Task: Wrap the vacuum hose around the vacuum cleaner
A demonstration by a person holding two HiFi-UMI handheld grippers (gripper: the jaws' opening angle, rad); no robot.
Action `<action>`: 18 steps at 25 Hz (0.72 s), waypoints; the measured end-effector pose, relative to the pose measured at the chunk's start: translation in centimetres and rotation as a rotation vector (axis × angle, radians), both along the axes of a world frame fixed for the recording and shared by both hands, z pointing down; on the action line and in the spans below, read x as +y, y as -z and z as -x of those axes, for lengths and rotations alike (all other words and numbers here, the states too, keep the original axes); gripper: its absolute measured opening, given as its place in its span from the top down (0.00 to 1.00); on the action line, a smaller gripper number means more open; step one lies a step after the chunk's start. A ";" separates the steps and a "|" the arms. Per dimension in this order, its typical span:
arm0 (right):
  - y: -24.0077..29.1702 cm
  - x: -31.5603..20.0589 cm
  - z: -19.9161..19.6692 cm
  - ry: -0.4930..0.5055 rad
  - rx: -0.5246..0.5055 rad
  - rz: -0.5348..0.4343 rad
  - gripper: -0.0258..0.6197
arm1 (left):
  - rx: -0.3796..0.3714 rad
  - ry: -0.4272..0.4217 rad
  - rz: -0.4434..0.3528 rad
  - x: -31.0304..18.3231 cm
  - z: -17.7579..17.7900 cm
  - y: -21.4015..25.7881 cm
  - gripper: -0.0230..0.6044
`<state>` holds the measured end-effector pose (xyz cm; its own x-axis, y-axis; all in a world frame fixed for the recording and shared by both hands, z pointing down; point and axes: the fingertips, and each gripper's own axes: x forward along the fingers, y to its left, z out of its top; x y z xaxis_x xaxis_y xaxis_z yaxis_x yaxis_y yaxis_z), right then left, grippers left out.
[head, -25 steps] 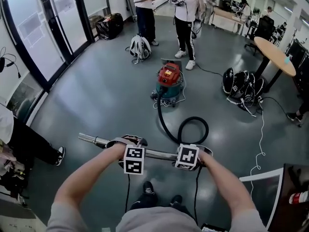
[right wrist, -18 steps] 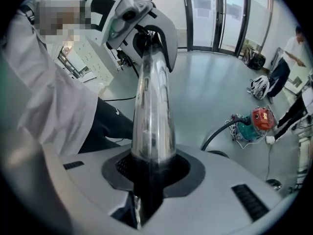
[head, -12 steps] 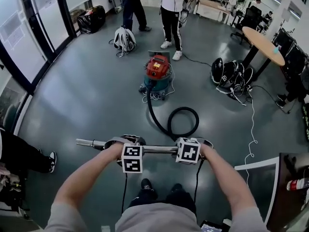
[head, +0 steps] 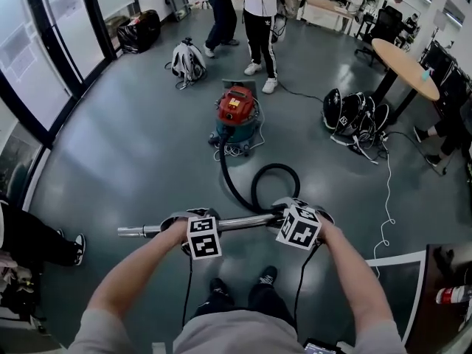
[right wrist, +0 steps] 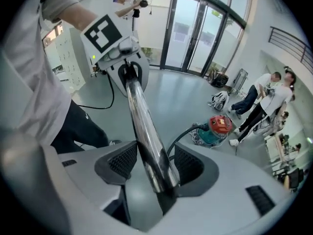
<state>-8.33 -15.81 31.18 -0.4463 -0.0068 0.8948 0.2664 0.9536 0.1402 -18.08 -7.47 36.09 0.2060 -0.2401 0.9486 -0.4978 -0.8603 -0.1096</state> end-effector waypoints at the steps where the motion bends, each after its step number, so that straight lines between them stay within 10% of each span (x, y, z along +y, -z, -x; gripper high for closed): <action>1: 0.7 -1.3 -0.5 -0.019 -0.030 -0.002 0.61 | 0.001 0.022 0.012 -0.6 -0.2 -0.2 0.76; 9: 3.9 -11.7 -6.2 -0.288 -0.262 0.074 0.61 | -0.021 0.131 0.082 -5.6 -3.8 -3.4 0.76; 18: -0.3 -12.8 -10.6 -0.329 -0.282 0.237 0.61 | 0.128 0.403 0.097 -12.3 -6.7 -3.5 0.76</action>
<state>2.22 -28.61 31.47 -0.6800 0.0012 0.7332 -0.0712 0.9952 -0.0677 -11.33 -19.73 39.62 0.2318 -0.2367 0.9435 -0.8005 -0.5975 0.0467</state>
